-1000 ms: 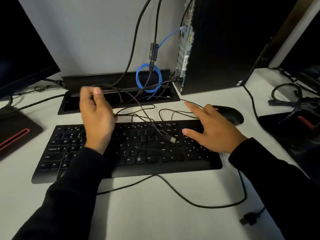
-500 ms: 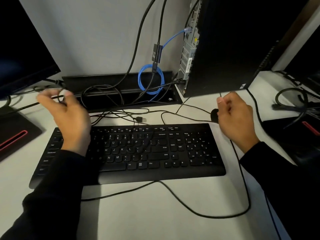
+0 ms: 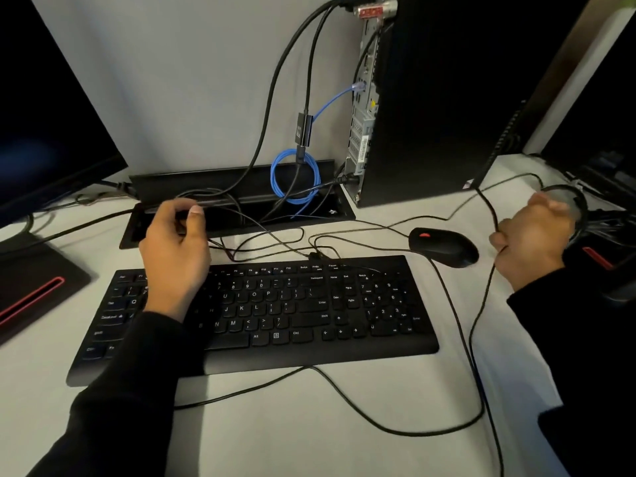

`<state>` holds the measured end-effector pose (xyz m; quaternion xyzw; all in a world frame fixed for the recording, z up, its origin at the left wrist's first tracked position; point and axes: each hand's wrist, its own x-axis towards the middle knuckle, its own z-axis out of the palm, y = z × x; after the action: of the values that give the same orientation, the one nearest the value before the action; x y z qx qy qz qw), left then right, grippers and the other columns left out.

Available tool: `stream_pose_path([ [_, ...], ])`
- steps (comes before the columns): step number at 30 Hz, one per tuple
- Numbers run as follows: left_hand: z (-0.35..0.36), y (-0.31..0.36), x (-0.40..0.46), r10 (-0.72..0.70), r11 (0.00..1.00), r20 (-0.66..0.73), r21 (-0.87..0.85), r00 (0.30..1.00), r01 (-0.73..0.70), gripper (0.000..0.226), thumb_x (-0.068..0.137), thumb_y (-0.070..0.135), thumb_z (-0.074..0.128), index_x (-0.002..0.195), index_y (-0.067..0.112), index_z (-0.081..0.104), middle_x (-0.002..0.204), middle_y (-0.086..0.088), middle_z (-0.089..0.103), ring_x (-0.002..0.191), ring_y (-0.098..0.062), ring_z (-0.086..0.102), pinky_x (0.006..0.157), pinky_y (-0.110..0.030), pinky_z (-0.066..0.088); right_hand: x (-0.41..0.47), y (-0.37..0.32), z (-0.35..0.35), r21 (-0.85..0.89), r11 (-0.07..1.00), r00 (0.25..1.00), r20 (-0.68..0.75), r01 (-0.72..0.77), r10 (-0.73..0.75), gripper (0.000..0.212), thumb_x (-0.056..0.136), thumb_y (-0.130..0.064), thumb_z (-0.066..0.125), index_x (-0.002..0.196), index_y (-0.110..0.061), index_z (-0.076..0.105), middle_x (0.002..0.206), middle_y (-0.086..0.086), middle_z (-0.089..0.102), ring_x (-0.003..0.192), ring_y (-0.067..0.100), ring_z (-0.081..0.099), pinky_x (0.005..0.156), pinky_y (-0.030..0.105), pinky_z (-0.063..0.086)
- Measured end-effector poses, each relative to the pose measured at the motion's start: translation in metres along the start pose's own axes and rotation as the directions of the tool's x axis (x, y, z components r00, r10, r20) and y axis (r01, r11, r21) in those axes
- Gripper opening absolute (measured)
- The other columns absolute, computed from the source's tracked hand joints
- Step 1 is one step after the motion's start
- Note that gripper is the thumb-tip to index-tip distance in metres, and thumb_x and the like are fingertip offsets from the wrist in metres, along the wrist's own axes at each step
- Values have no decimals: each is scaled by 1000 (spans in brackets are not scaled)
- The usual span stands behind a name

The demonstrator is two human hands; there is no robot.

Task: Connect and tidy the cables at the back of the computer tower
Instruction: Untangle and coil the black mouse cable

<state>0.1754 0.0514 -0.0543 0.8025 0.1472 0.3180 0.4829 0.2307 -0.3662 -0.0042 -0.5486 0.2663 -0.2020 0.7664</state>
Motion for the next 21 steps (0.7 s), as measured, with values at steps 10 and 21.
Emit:
stream_pose_path([
  [10, 2, -5, 2, 5, 995, 70, -104, 998, 2, 20, 104, 16, 53, 117, 22, 68, 103, 6, 74, 58, -5, 63, 67, -32, 54, 5, 19, 3, -339, 925, 982, -7, 173, -187, 24, 89, -10, 47, 85, -29, 62, 71, -3, 52, 57, 15, 43, 51, 27, 38],
  [21, 2, 13, -10, 125, 925, 41, 356, 991, -132, 51, 99, 42, 55, 143, 17, 58, 148, -13, 42, 133, -30, 44, 111, -40, 32, -81, 30, 27, -274, 88, 286, 944, 958, -163, 76, 87, -74, 48, 147, -28, 52, 134, -3, 52, 128, 18, 45, 113, 48, 35],
])
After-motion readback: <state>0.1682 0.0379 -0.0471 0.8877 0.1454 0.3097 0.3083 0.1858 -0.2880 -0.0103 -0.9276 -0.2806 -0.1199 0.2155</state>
